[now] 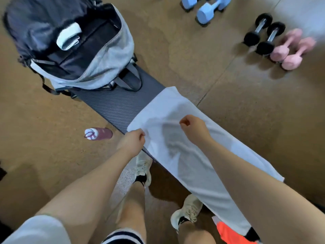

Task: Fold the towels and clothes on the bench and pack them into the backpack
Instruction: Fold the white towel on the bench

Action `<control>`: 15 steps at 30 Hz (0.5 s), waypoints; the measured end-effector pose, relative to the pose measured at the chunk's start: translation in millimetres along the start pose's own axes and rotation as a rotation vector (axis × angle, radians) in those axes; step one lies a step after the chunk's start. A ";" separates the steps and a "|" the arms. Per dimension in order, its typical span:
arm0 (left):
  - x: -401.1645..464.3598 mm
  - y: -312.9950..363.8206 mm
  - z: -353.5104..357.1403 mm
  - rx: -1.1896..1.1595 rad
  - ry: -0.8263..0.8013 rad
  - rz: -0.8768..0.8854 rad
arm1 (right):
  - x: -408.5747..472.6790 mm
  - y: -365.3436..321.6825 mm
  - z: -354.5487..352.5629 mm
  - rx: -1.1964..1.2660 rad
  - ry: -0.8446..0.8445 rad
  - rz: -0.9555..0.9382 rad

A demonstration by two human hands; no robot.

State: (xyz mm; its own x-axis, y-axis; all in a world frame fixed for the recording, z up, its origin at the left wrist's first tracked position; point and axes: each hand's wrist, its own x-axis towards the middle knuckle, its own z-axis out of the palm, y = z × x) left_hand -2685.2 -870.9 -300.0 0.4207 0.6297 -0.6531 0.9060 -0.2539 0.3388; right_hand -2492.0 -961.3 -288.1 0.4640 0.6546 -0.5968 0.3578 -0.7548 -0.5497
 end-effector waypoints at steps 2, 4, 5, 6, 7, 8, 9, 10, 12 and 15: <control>23.7 -23.7 -8.5 -0.038 0.042 -0.024 | 28.5 -24.4 22.8 -0.089 0.013 -0.044; 45.9 -40.3 -10.5 -0.065 0.080 -0.062 | 57.0 -43.8 44.1 -0.170 0.012 -0.077; 56.2 -46.0 -9.7 -0.074 0.096 -0.081 | 71.0 -51.7 53.8 -0.221 0.008 -0.103; 65.5 -50.5 -7.6 -0.071 0.114 -0.098 | 84.0 -58.0 63.2 -0.272 -0.002 -0.136; 73.8 -53.9 -4.5 -0.048 0.134 -0.111 | 95.2 -63.5 71.6 -0.318 -0.014 -0.174; 80.7 -56.6 -0.8 -0.017 0.161 -0.116 | 104.8 -67.7 78.6 -0.353 -0.027 -0.208; 86.4 -58.6 3.7 0.005 0.185 -0.114 | 111.9 -71.6 83.8 -0.382 -0.039 -0.236; 91.1 -59.9 8.0 0.018 0.200 -0.106 | 117.6 -74.6 88.7 -0.412 -0.055 -0.253; 97.3 -59.2 14.2 0.062 0.196 -0.082 | 124.2 -79.4 95.3 -0.460 -0.095 -0.260; 101.8 -55.7 14.2 0.088 0.162 -0.053 | 128.6 -82.7 97.7 -0.411 -0.091 -0.221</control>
State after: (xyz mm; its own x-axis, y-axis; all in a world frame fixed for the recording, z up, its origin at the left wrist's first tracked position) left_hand -2692.2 -803.0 -395.0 0.3659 0.7517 -0.5487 0.9302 -0.2760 0.2421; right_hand -2541.0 -810.6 -376.5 0.2741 0.7884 -0.5508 0.7394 -0.5390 -0.4034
